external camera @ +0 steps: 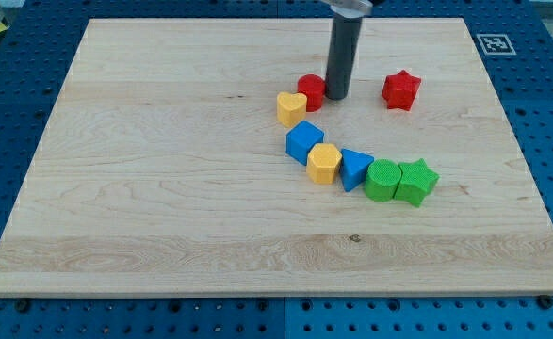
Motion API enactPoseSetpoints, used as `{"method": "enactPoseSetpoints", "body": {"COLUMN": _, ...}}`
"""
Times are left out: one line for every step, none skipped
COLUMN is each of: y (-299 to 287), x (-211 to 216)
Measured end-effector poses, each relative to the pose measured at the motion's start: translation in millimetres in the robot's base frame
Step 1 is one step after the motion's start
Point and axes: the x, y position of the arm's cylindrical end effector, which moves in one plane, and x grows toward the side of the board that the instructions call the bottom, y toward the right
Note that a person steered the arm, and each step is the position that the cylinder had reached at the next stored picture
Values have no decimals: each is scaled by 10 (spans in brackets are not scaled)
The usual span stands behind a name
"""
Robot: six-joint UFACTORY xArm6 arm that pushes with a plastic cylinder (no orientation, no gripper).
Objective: Slightly push the red circle into the yellow heart
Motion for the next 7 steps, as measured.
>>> {"method": "enactPoseSetpoints", "body": {"y": -145, "x": -2}}
{"method": "enactPoseSetpoints", "body": {"y": -162, "x": -42}}
{"method": "enactPoseSetpoints", "body": {"y": -156, "x": -288}}
{"method": "enactPoseSetpoints", "body": {"y": -158, "x": -279}}
{"method": "enactPoseSetpoints", "body": {"y": -185, "x": -257}}
{"method": "enactPoseSetpoints", "body": {"y": -286, "x": -251}}
{"method": "enactPoseSetpoints", "body": {"y": -669, "x": -326}}
